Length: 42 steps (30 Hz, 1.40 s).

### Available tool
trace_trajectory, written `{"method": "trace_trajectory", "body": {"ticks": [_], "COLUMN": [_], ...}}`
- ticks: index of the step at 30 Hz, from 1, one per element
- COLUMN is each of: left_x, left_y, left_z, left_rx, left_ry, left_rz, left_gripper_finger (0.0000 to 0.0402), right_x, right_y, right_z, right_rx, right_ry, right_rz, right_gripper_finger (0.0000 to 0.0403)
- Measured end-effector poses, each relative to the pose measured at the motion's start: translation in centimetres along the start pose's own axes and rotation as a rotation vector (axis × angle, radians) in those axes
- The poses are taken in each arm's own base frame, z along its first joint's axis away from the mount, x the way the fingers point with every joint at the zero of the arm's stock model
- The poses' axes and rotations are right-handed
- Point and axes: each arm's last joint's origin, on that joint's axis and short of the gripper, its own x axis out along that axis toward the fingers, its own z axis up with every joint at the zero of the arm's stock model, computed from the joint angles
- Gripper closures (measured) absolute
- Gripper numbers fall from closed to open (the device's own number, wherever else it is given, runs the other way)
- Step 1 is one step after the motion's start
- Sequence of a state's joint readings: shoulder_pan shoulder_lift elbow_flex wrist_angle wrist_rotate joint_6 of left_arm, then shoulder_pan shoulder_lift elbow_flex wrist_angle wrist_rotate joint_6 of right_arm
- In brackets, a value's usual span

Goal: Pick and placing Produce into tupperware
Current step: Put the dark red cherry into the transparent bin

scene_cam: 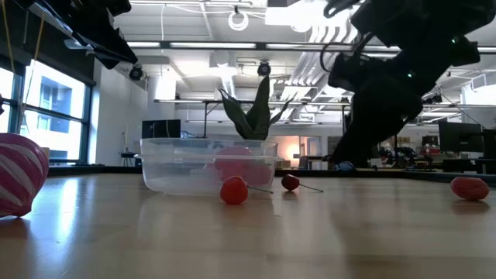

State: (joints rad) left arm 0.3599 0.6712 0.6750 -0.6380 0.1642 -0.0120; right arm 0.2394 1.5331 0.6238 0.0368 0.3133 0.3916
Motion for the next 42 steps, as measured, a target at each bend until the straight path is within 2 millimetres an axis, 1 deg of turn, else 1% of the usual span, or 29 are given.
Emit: {"method": "trace_trajectory", "body": {"ticks": [3,6,11,16,21,28,34,38,42], "left_x": [0.0,0.0,0.0,0.0,0.0,0.0,0.0,0.0,0.0], "left_y": [0.0,0.0,0.0,0.0,0.0,0.0,0.0,0.0,0.0], "left_z": [0.0,0.0,0.0,0.0,0.0,0.0,0.0,0.0,0.0], "left_rx": [0.0,0.0,0.0,0.0,0.0,0.001,0.0,0.0,0.001], "left_ry": [0.0,0.0,0.0,0.0,-0.001,-0.001,-0.001,-0.001,-0.001], "left_rz": [0.0,0.0,0.0,0.0,0.0,0.0,0.0,0.0,0.0], "left_gripper_finger": [0.0348,0.0348,0.0348,0.0348,0.0348,0.0348,0.0348,0.0348,0.0348], "right_x": [0.4,1.0,2.2,3.4,4.5,6.3,6.8,6.8,6.8], "right_y": [-0.6,-0.9,-0.4,-0.2,0.3,0.2,0.5,0.5,0.5], "right_z": [-0.2,-0.3,-0.1,-0.5,0.3,1.9,3.0,3.1,2.9], "right_rx": [0.011,-0.015,-0.061,-0.086,-0.106,-0.109,-0.149,-0.154,-0.132], "right_ry": [0.007,0.01,-0.05,-0.036,-0.036,0.018,0.028,0.052,0.077], "right_rz": [-0.015,-0.037,-0.007,0.005,0.002,-0.007,-0.002,-0.01,-0.01], "right_gripper_finger": [0.0132,0.0132,0.0137,0.0151,0.0157,0.0158,0.0158,0.0161,0.0173]}}
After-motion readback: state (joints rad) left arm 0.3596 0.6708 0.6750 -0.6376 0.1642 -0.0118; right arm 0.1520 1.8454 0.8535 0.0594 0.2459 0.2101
